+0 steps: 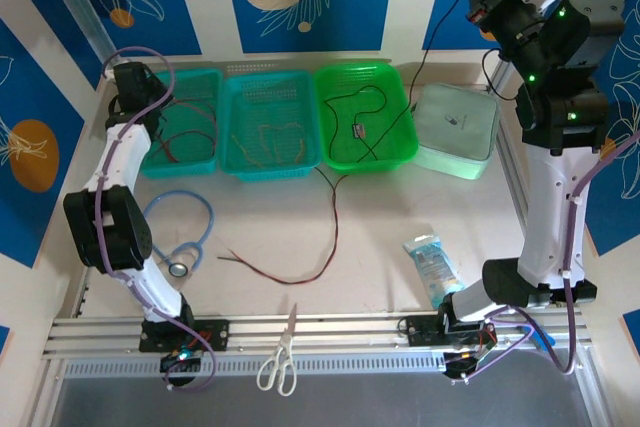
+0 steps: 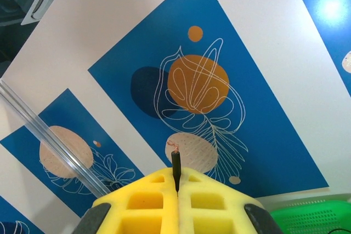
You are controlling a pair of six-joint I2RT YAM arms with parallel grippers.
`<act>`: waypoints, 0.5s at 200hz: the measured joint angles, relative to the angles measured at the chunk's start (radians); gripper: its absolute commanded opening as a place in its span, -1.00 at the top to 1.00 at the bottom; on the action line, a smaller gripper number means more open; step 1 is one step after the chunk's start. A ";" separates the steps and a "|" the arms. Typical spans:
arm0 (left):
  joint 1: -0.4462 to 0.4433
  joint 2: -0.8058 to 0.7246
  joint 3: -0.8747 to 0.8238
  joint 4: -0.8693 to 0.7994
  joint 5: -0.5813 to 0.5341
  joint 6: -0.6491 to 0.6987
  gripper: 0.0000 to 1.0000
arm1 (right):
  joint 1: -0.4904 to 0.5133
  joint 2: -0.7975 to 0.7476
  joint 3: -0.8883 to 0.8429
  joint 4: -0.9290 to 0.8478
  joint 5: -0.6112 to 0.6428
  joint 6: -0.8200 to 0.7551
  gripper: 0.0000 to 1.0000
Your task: Untangle the cables
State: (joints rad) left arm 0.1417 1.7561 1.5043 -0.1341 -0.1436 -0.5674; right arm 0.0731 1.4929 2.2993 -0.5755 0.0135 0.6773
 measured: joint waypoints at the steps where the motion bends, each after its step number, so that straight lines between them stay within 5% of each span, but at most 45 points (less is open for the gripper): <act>1: 0.000 0.002 0.001 0.000 0.000 -0.001 1.00 | 0.000 0.001 0.001 -0.001 0.000 0.000 1.00; 100: 0.010 0.085 -0.091 -0.012 -0.192 -0.085 1.00 | 0.061 0.119 0.131 -0.032 -0.007 -0.001 1.00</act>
State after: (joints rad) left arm 0.1516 1.8416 1.4136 -0.1459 -0.3351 -0.6525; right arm 0.1341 1.6115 2.4302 -0.6075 0.0063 0.6765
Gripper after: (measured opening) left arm 0.060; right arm 0.049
